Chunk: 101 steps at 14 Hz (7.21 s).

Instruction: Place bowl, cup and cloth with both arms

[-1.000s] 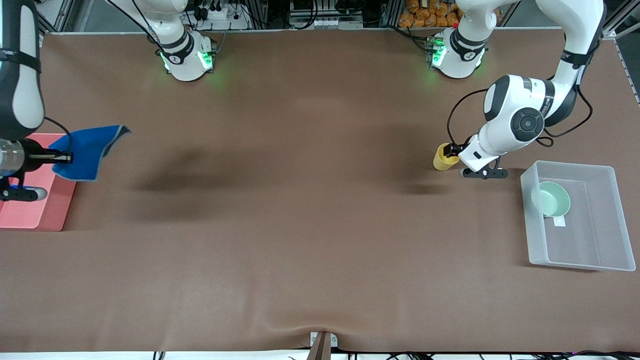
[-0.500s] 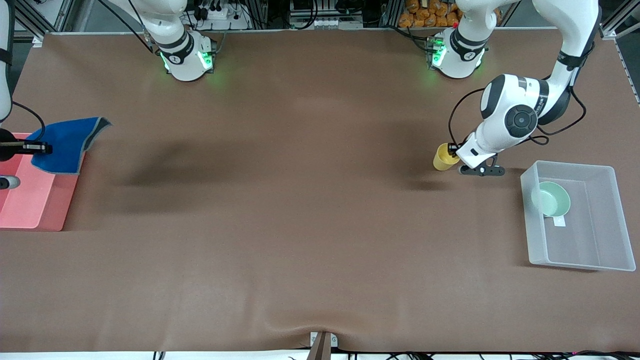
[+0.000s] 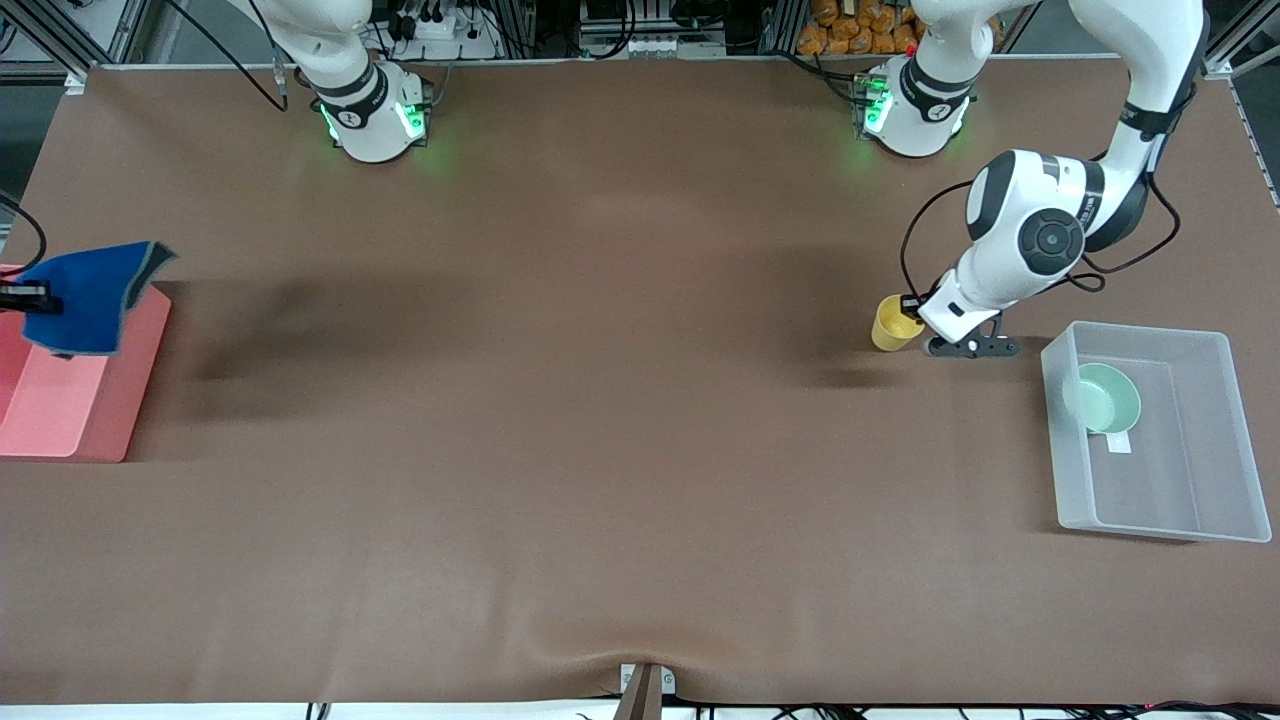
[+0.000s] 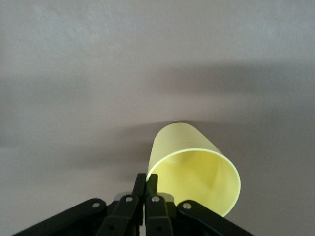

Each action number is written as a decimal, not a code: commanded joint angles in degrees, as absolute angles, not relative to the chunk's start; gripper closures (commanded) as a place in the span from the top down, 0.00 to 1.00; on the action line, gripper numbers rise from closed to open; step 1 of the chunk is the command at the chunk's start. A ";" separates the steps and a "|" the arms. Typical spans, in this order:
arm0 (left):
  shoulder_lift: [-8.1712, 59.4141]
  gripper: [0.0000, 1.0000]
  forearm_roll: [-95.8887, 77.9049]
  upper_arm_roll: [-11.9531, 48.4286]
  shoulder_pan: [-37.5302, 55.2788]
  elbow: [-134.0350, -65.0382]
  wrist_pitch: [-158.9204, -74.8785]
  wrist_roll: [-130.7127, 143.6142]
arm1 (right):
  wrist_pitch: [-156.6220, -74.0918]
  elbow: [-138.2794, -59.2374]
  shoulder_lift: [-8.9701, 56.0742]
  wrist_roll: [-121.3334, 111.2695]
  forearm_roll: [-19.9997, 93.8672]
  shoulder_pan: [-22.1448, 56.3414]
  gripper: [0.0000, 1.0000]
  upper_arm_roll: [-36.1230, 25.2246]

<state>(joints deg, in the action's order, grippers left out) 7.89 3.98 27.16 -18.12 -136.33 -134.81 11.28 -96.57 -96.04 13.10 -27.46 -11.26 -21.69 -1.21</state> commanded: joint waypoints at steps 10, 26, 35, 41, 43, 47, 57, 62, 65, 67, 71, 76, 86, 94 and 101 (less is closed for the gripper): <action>19.22 0.00 12.47 27.33 -38.84 -98.31 -114.80 -10.10 | -103.18 -77.72 29.34 -58.43 -18.72 -31.81 0.00 -0.26; 47.90 0.00 14.78 24.44 -37.79 -74.97 -122.42 -13.45 | -103.98 -76.38 31.82 -59.68 -9.32 -33.05 1.00 0.09; 48.87 1.00 15.38 23.91 -36.21 -75.06 -125.60 -12.74 | -90.18 -73.83 26.99 -36.95 0.51 -24.08 1.00 0.35; 45.80 1.00 17.48 23.90 -36.30 -75.06 -121.55 -12.57 | -87.10 -75.58 22.60 -19.81 1.05 -14.17 1.00 0.35; 44.31 1.00 17.84 23.91 -36.65 -76.19 -121.03 -11.43 | -87.01 -78.12 19.53 -13.83 0.97 -10.65 1.00 0.35; 40.70 1.00 17.93 24.52 -36.47 -76.38 -116.11 -9.93 | -85.70 -81.12 13.63 -0.30 1.49 -5.73 1.00 0.53; 28.76 1.00 11.63 9.34 -12.95 -76.38 -104.68 3.68 | -76.82 -81.03 2.91 5.47 3.96 -4.30 1.00 0.18; 21.37 1.00 6.34 5.27 -5.19 -77.08 -95.20 7.90 | -74.01 -81.30 0.35 3.25 3.95 -5.53 1.00 -0.26; 16.27 1.00 5.36 3.53 -0.81 -79.09 -90.11 8.09 | -74.26 -81.12 0.61 2.72 3.96 -6.68 1.00 0.17; 12.33 1.00 5.36 2.46 1.14 -83.12 -88.86 7.91 | -75.49 -81.12 1.49 2.73 3.95 -6.85 1.00 0.09; 2.13 1.00 4.23 -0.96 5.53 -92.09 -88.86 6.59 | -75.94 -81.65 2.37 0.80 3.87 -7.39 1.00 -0.17; -4.49 1.00 2.64 -1.32 5.10 -98.27 -89.03 2.38 | -75.94 -82.18 2.55 0.79 3.78 -2.48 1.00 -4.46; 0.79 1.00 -0.88 -3.78 4.84 -89.74 -89.82 1.85 | -78.84 -82.97 2.29 0.97 2.29 -2.99 1.00 -4.75; 1.41 1.00 -1.41 -3.69 4.39 -89.56 -89.82 1.50 | -79.71 -84.55 1.84 0.70 1.32 -2.99 1.00 -4.75; 1.49 1.00 -1.32 -3.69 4.31 -89.56 -89.74 1.58 | -81.47 -85.78 1.49 0.79 0.70 -1.23 1.00 -4.39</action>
<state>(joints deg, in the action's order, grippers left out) 0.63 -0.14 -3.46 4.54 -91.18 -90.22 3.13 -81.18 -84.67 2.77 0.95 2.07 -2.80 -4.04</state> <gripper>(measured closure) 0.000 0.000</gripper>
